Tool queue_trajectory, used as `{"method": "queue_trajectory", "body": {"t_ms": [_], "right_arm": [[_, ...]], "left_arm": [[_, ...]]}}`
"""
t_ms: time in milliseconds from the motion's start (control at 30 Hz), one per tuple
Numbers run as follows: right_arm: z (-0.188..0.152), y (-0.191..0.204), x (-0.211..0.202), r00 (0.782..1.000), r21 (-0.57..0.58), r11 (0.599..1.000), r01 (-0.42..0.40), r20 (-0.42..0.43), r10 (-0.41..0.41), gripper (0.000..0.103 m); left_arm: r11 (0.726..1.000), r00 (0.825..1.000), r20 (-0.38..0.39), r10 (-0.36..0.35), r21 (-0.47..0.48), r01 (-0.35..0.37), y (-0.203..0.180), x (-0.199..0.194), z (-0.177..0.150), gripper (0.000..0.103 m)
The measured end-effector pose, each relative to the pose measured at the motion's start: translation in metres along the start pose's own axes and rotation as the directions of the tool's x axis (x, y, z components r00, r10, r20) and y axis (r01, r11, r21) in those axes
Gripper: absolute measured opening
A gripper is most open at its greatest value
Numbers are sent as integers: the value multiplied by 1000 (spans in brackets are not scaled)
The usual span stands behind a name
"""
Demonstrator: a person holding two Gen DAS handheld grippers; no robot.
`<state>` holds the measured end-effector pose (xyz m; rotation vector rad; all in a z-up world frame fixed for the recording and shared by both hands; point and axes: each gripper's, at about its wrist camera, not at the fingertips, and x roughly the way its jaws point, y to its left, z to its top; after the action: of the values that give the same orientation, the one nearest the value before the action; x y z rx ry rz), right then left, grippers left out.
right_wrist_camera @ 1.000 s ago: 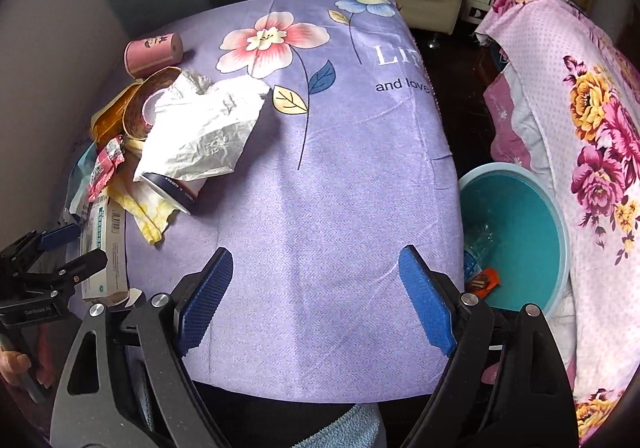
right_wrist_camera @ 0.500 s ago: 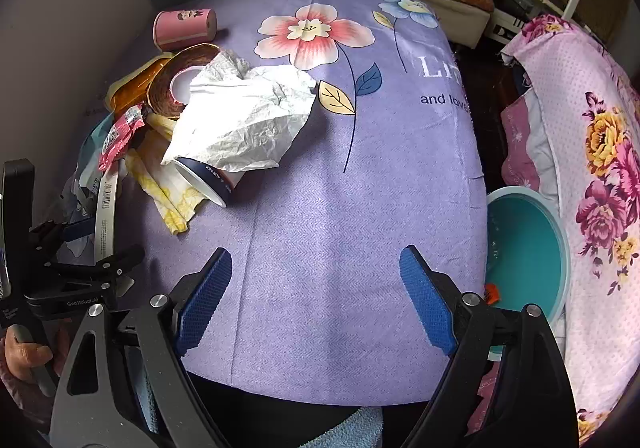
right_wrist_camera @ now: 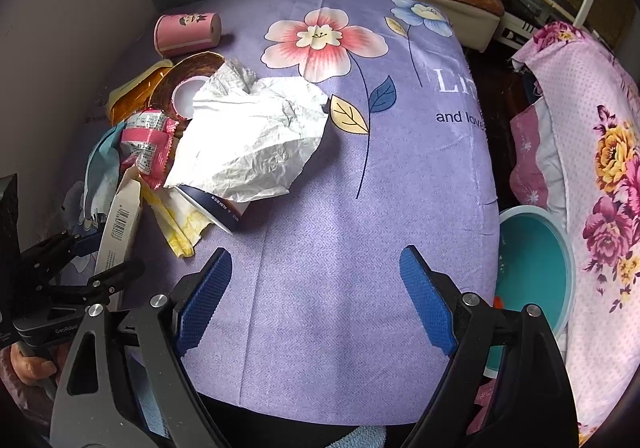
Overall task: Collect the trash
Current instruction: 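Move both tools back to the table and grasp the white medicine box with the left tool, then grasp the crumpled white tissue with the right tool while the left holds the medicine box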
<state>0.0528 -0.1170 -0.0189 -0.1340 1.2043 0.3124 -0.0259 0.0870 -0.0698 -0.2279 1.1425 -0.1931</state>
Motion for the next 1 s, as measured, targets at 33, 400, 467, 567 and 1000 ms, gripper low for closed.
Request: {"method": "queue_trajectory", "body": {"t_ms": [33,400,467,567,1000], "right_arm": [[0,0,1,1000,1,1000,-2,-3,2,82],[6,0,3,1000,-9,1000,-3,-6,3,82],[10,1,0,1000,-20,1000,1,3,-1,82],[20,3,-2,1000,-34,999,1,18,-1,82],[76,56,40,1000,-292,956,-17,6,19,82]], "left_arm": [[1000,1000,-5,-5,-14,5,2,2,0,73],[998,998,15,-66,-19,66,-5,-15,10,65],[997,995,62,-82,-1,82,-11,-32,16,65],[996,987,129,-93,7,93,-12,-51,33,65],[996,976,220,-8,-82,26,47,-39,100,66]]}}
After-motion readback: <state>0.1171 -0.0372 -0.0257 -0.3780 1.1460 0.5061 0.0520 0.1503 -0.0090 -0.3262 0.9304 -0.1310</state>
